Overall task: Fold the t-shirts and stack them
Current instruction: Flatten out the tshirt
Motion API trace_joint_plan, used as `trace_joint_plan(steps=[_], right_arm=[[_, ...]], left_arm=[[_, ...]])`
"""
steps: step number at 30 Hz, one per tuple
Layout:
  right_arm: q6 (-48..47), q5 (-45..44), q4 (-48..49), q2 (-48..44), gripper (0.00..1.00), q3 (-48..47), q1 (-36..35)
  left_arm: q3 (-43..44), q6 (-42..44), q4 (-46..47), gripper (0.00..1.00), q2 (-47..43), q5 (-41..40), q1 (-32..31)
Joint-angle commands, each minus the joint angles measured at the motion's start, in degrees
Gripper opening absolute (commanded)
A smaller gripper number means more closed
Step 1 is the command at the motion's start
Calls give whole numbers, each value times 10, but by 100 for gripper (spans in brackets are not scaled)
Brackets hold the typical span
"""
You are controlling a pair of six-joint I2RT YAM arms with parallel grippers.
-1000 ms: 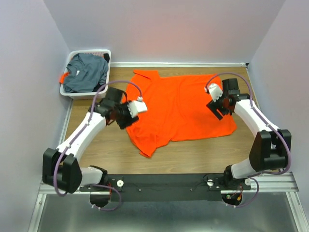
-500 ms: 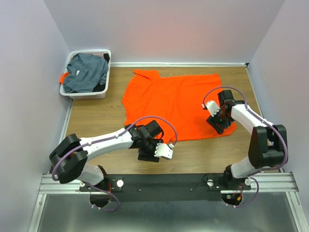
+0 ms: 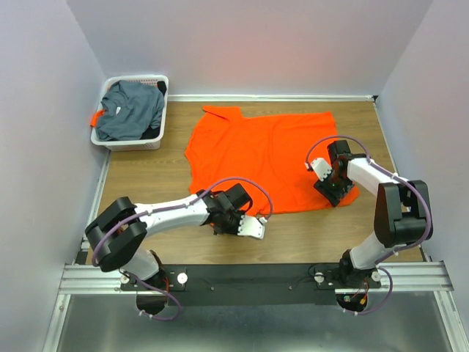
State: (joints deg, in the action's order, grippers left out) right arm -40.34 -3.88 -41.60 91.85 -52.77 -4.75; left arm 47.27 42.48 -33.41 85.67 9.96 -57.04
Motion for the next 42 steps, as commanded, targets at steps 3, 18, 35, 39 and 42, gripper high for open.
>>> trace_joint_plan(steps=[3,18,35,39,42], right_arm=[[-9,-18,12,-2,59,-19,6],[2,-23,5,-18,63,-73,25],[-51,-18,-26,-17,61,-53,61],[-55,-14,-27,13,61,-70,76],[-50,-16,-27,32,61,-78,81]], left_arm=[[105,30,-41,0,-43,87,119],[336,-97,-42,51,182,270,474],[249,-93,23,54,157,141,236],[267,-99,30,54,187,119,220],[275,-99,34,54,205,102,217]])
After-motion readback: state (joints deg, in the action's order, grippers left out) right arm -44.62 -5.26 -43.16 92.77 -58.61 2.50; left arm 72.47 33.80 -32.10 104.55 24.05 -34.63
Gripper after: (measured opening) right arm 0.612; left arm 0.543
